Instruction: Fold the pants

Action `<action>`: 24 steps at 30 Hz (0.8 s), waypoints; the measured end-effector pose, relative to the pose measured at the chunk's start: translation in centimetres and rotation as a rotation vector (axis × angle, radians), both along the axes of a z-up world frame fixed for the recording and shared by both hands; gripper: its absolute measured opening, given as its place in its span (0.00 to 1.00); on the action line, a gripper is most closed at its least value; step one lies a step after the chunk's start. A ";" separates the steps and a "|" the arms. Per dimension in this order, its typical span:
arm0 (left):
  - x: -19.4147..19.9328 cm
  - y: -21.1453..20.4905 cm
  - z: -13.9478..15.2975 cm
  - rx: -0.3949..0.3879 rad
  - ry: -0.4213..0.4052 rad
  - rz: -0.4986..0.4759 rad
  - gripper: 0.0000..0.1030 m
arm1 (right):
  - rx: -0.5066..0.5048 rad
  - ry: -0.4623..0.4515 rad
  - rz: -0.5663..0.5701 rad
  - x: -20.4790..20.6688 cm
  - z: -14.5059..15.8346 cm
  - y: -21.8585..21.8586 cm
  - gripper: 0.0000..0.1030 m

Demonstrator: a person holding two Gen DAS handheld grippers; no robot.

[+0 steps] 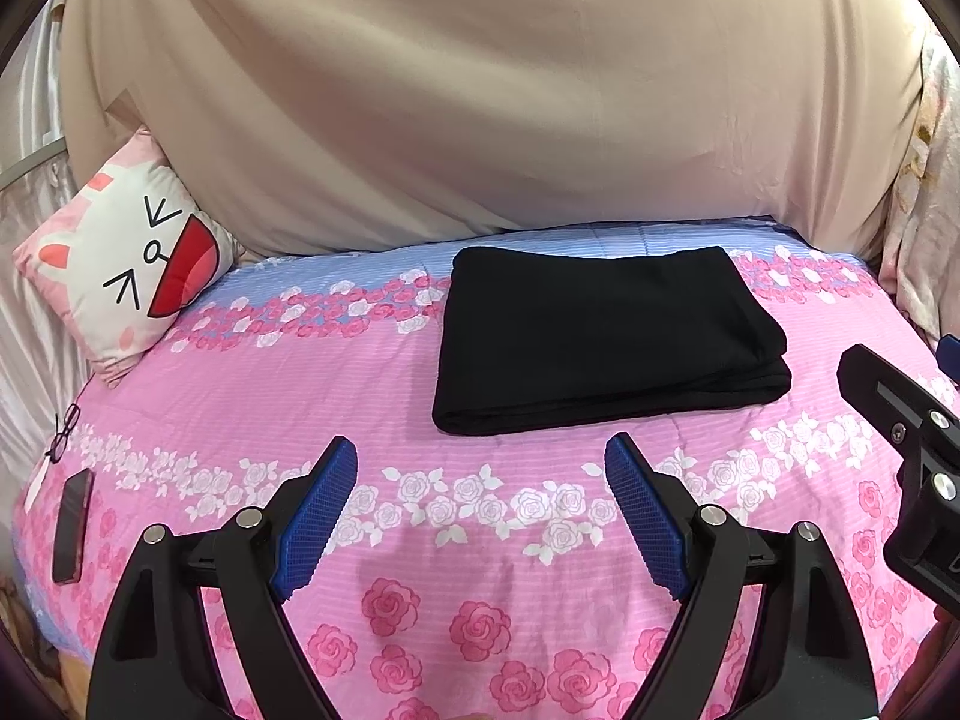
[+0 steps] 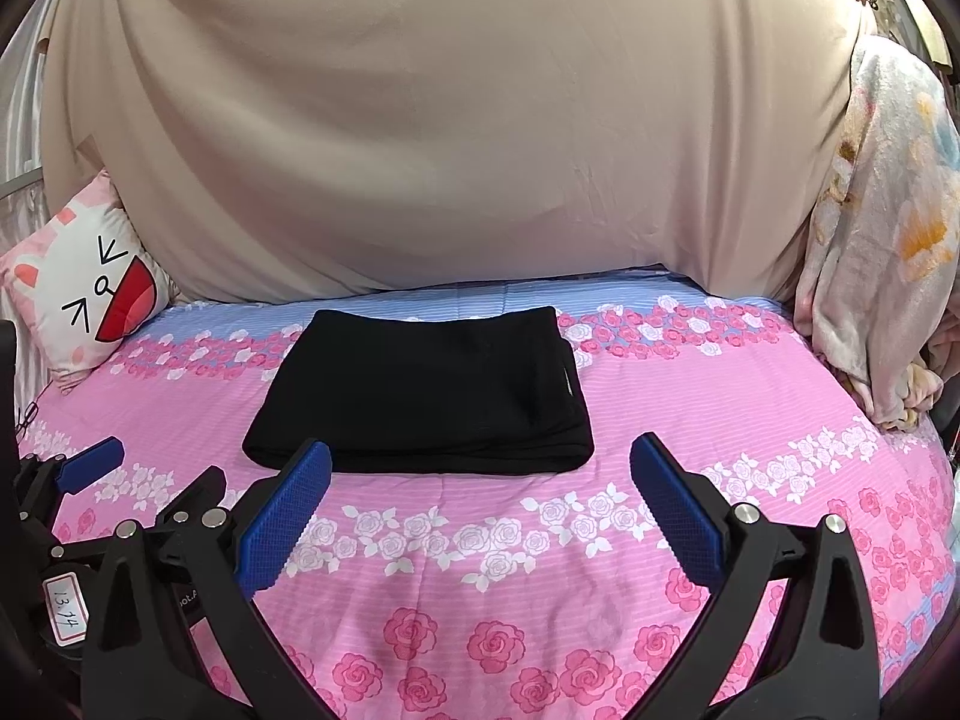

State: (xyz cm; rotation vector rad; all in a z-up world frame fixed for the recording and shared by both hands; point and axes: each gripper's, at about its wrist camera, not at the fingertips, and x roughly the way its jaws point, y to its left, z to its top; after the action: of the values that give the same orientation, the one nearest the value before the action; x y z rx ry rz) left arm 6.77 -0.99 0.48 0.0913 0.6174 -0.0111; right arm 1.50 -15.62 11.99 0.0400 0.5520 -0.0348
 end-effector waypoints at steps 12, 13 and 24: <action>-0.1 0.2 -0.1 -0.001 0.005 0.006 0.80 | 0.000 0.004 0.022 0.2 0.0 -0.3 0.95; -0.1 0.3 0.0 -0.001 0.006 0.005 0.80 | 0.001 0.005 0.023 0.2 0.0 -0.3 0.95; 0.0 0.1 0.0 0.001 0.006 0.008 0.80 | 0.002 0.005 0.020 0.3 -0.1 -0.5 0.95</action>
State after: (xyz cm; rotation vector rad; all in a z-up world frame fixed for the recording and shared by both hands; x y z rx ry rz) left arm 6.78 -0.86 0.46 0.0895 0.6236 -0.0029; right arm 1.83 -16.09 11.93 0.0360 0.5573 -0.0148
